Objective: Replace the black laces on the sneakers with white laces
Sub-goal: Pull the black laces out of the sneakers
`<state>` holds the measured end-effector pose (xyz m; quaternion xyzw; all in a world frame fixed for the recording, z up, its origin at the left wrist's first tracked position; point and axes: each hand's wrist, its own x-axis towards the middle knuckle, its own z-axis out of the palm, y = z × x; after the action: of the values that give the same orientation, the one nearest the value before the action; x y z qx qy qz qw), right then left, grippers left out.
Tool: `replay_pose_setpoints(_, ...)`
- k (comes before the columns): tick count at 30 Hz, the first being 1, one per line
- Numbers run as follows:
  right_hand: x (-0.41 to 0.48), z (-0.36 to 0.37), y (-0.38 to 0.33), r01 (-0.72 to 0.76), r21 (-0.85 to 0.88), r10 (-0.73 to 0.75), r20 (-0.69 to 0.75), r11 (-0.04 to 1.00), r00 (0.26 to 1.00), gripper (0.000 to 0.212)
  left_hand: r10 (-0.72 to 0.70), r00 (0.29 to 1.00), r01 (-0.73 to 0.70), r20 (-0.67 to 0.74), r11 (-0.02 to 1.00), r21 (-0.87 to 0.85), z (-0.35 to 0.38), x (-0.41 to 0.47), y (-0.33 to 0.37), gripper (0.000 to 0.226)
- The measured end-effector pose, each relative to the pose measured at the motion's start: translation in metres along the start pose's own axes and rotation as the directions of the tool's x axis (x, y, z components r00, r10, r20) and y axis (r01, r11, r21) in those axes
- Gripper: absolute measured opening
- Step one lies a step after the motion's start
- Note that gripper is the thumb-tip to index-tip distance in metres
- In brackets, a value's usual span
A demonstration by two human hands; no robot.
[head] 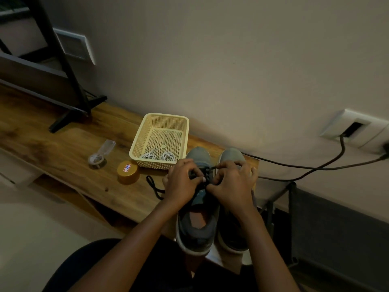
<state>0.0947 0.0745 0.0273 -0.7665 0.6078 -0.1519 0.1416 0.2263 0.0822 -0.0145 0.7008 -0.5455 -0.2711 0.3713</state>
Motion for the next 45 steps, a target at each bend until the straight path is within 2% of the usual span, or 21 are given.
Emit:
replay_pose_setpoints(2,-0.001,0.001,-0.001,-0.02,0.011,0.02,-0.016,1.0,1.0,0.036,-0.087,0.994,0.075,-0.065,0.984,-0.164,0.0,0.001,0.001,0.034)
replay_pose_setpoints(4,-0.002,0.002,-0.002,-0.035,-0.001,0.035,-0.034,0.999,0.999,0.025,-0.217,0.968,0.16,-0.129,0.923,-0.349,-0.004,0.004,0.002,0.026)
replay_pose_setpoints(6,-0.004,0.001,-0.003,-0.052,-0.022,0.051,-0.039,0.998,0.998,0.014,-0.324,0.939,0.245,-0.113,0.864,-0.439,-0.01,0.006,0.003,0.021)
replay_pose_setpoints(8,-0.005,-0.002,-0.004,-0.067,0.006,0.067,-0.028,0.998,0.997,0.024,-0.26,0.96,0.216,-0.103,0.923,-0.318,-0.012,0.006,0.003,0.022)
replay_pose_setpoints(11,-0.006,-0.006,-0.005,-0.074,0.052,0.076,-0.032,0.996,0.997,0.022,-0.014,0.998,0.017,-0.055,0.998,0.054,-0.017,0.001,0.01,0.024)
replay_pose_setpoints(14,-0.004,-0.004,-0.005,-0.08,0.053,0.082,-0.041,0.995,0.996,0.029,0.185,0.98,-0.197,0.068,0.91,0.366,-0.017,-0.006,0.012,0.026)
replay_pose_setpoints(16,-0.003,-0.002,-0.003,-0.086,0.084,0.09,-0.052,0.993,0.995,0.026,0.187,0.974,-0.225,0.125,0.845,0.486,-0.014,-0.009,0.01,0.021)
replay_pose_setpoints(18,-0.002,0.0,-0.001,-0.085,0.11,0.092,-0.056,0.99,0.994,0.017,0.172,0.978,-0.208,0.118,0.831,0.516,-0.011,-0.01,0.009,0.019)
replay_pose_setpoints(21,-0.002,0.001,-0.001,-0.084,0.125,0.091,-0.046,0.989,0.995,0.034,0.217,0.97,-0.242,0.111,0.799,0.551,-0.009,-0.008,0.01,0.016)
replay_pose_setpoints(23,-0.003,0.0,-0.001,-0.082,0.112,0.089,-0.061,0.99,0.994,0.026,0.231,0.969,-0.24,0.084,0.808,0.538,-0.008,-0.007,0.009,0.013)
replay_pose_setpoints(25,-0.005,-0.001,-0.001,-0.075,0.078,0.08,-0.06,0.994,0.995,0.019,0.222,0.974,-0.185,-0.041,0.889,0.418,-0.011,-0.005,0.007,0.008)
replay_pose_setpoints(27,-0.006,0.0,0.0,-0.074,0.048,0.077,-0.056,0.996,0.995,0.03,0.141,0.969,-0.089,-0.201,0.966,0.244,-0.02,0.0,0.008,0.009)
replay_pose_setpoints(29,-0.006,0.001,-0.001,-0.075,0.034,0.077,-0.06,0.997,0.995,0.032,0.051,0.962,-0.011,-0.269,0.989,0.148,-0.029,0.004,0.007,0.012)
replay_pose_setpoints(32,-0.005,0.0,-0.002,-0.077,0.04,0.079,-0.059,0.996,0.995,0.031,0.074,0.98,-0.041,-0.186,0.984,0.174,-0.031,0.003,0.004,0.014)
replay_pose_setpoints(34,-0.004,0.001,-0.001,-0.087,0.078,0.091,-0.062,0.993,0.994,0.03,0.158,0.985,-0.14,-0.071,0.968,0.208,-0.026,-0.001,0.006,0.038)
replay_pose_setpoints(36,-0.002,0.003,0.001,-0.098,0.1,0.105,-0.065,0.99,0.992,0.036,0.247,0.968,-0.249,0.041,0.926,0.284,-0.022,-0.005,0.008,0.049)
replay_pose_setpoints(38,0.0,0.007,0.004,-0.109,0.111,0.118,-0.081,0.988,0.99,0.047,0.28,0.953,-0.302,0.115,0.87,0.389,-0.017,-0.007,0.008,0.039)
replay_pose_setpoints(40,0.002,0.01,0.006,-0.11,0.115,0.12,-0.086,0.987,0.989,0.05,0.267,0.953,-0.301,0.141,0.824,0.48,-0.012,-0.008,0.006,0.029)
replay_pose_setpoints(45,-0.001,0.006,0.004,-0.053,0.122,0.065,-0.101,0.991,0.993,0.026,0.261,0.959,-0.279,0.109,0.808,0.519,-0.008,-0.008,0.007,0.014)
